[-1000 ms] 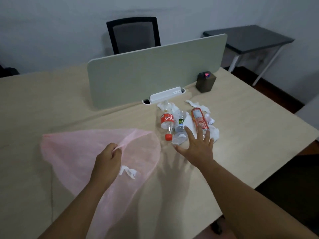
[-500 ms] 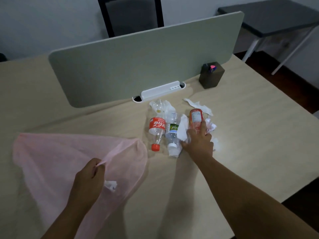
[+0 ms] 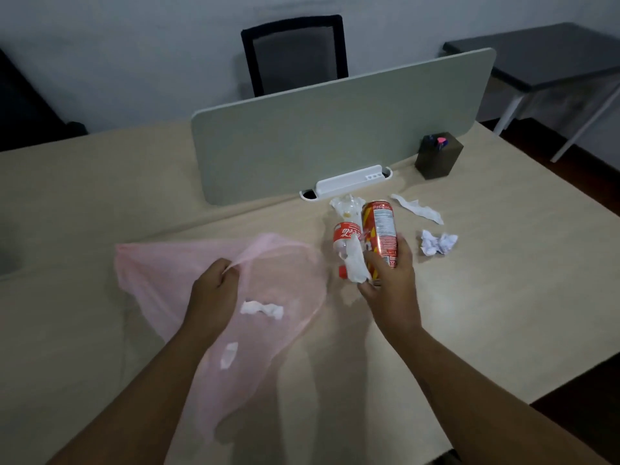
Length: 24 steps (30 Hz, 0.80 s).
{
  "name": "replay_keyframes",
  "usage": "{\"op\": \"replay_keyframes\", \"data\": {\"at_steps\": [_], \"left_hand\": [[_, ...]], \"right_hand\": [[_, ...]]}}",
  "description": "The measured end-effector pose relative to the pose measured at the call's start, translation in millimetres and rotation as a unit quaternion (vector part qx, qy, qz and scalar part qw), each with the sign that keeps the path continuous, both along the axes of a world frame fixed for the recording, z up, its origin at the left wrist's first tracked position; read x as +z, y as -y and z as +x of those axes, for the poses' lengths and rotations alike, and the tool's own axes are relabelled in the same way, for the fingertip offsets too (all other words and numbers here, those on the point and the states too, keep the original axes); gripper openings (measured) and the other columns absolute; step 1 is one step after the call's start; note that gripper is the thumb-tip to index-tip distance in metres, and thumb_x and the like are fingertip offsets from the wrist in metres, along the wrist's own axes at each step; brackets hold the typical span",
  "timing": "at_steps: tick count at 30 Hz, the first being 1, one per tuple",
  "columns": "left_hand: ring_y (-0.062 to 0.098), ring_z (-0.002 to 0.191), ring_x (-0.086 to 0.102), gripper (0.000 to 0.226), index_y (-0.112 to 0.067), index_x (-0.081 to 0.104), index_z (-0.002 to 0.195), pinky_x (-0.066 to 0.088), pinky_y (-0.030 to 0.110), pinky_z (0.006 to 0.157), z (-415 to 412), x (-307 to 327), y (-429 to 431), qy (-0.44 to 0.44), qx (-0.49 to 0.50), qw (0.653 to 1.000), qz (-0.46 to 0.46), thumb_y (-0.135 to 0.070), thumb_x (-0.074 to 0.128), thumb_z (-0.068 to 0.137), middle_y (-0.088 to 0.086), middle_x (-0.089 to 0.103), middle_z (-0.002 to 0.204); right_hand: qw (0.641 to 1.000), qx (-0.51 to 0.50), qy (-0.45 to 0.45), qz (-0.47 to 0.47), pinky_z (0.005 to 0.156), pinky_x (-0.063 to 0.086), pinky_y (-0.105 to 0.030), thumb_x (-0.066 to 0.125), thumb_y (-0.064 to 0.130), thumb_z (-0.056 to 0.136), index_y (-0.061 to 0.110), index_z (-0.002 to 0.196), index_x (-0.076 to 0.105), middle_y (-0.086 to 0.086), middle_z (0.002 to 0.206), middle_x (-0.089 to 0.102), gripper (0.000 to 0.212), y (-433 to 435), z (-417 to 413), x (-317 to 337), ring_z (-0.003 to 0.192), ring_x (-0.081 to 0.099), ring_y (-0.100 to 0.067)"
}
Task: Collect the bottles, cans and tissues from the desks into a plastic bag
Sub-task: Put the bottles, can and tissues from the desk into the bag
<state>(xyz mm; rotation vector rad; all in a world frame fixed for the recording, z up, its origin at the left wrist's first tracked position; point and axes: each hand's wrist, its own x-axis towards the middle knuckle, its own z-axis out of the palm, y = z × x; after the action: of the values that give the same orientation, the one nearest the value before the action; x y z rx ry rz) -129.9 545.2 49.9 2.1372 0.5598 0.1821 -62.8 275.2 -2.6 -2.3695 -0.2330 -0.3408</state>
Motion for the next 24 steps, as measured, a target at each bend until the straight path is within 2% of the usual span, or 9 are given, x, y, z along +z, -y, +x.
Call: {"op": "replay_keyframes", "data": {"at_steps": [6,8,10,13,15,18,20,22,24], "left_hand": [[0.018,0.072,0.049,0.029,-0.003,0.056,0.094,0.038,0.023,0.063,-29,21,-32,0.052,0.020,0.997,-0.047,-0.022,0.036,0.104,0.007,0.057,0.081],[0.013,0.073,0.051,0.031,-0.006,0.057,0.095,0.039,0.022,0.062,-39,30,-40,0.064,0.020,0.996,-0.062,-0.026,0.035,0.105,0.003,0.058,0.082],[0.010,0.071,0.052,0.033,-0.007,0.055,0.093,0.039,0.023,0.062,-49,38,-46,0.067,0.008,0.994,-0.082,-0.031,0.035,0.105,0.002,0.056,0.080],[0.012,0.070,0.053,0.033,-0.008,0.053,0.088,0.042,0.021,0.060,-66,43,-54,0.058,-0.025,0.994,-0.094,-0.033,0.038,0.104,0.002,0.055,0.077],[0.015,0.071,0.052,0.032,-0.007,0.053,0.088,0.041,0.027,0.064,-79,43,-58,0.048,-0.045,0.994,-0.084,-0.031,0.038,0.104,0.007,0.055,0.078],[0.015,0.068,0.046,0.032,-0.011,0.050,0.082,0.036,0.030,0.063,-95,38,-63,0.033,-0.059,0.996,-0.055,-0.030,0.036,0.104,0.005,0.047,0.073],[0.017,0.067,0.044,0.033,-0.010,0.049,0.082,0.034,0.031,0.062,-99,32,-65,0.020,-0.054,0.998,-0.030,-0.030,0.036,0.104,0.003,0.046,0.071],[0.018,0.064,0.043,0.033,-0.013,0.046,0.077,0.033,0.032,0.059,-96,27,-61,0.012,-0.042,0.999,-0.017,-0.030,0.037,0.103,0.001,0.044,0.067],[0.016,0.061,0.045,0.033,-0.016,0.045,0.074,0.034,0.030,0.056,-90,22,-54,0.006,-0.039,0.999,-0.023,-0.032,0.039,0.103,0.000,0.047,0.065]], "right_hand": [[0.992,0.108,-0.016,0.067,0.099,0.049,-0.036,0.075,0.020,0.075,0.034,0.120,0.058,-0.004,0.155,0.021,0.050,-120,-87,2,0.132,0.039,-0.024],[0.989,0.128,-0.043,0.061,0.101,0.044,-0.028,0.074,0.026,0.076,0.035,0.123,0.054,-0.001,0.156,0.019,0.052,-152,-112,-9,0.133,0.038,-0.021],[0.984,0.161,-0.062,0.051,0.103,0.037,-0.025,0.071,0.027,0.079,0.035,0.127,0.051,0.001,0.156,0.021,0.053,-181,-128,-18,0.132,0.039,-0.021],[0.971,0.215,-0.096,0.034,0.108,0.036,-0.029,0.069,0.026,0.080,0.035,0.137,0.044,-0.001,0.156,0.024,0.062,-216,-132,-22,0.132,0.040,-0.024],[0.964,0.225,-0.139,0.010,0.105,0.040,-0.034,0.072,0.026,0.079,0.038,0.141,0.034,-0.005,0.159,0.016,0.073,-229,-126,-25,0.130,0.043,-0.031],[0.944,0.227,-0.225,-0.082,0.112,0.029,-0.046,0.071,0.035,0.082,0.042,0.149,0.013,-0.012,0.162,-0.009,0.089,-228,-116,-26,0.141,0.023,-0.043],[0.932,0.232,-0.260,-0.102,0.116,0.019,-0.048,0.073,0.045,0.078,0.039,0.151,0.006,-0.014,0.160,-0.016,0.100,-219,-112,-23,0.147,0.006,-0.041],[0.922,0.237,-0.290,-0.101,0.116,0.016,-0.051,0.076,0.056,0.069,0.038,0.152,-0.002,-0.013,0.161,-0.014,0.115,-206,-107,-24,0.148,-0.002,-0.037],[0.917,0.244,-0.291,-0.124,0.116,0.015,-0.053,0.075,0.069,0.058,0.042,0.149,-0.008,-0.009,0.162,-0.003,0.126,-191,-100,-28,0.148,-0.001,-0.034]]}}
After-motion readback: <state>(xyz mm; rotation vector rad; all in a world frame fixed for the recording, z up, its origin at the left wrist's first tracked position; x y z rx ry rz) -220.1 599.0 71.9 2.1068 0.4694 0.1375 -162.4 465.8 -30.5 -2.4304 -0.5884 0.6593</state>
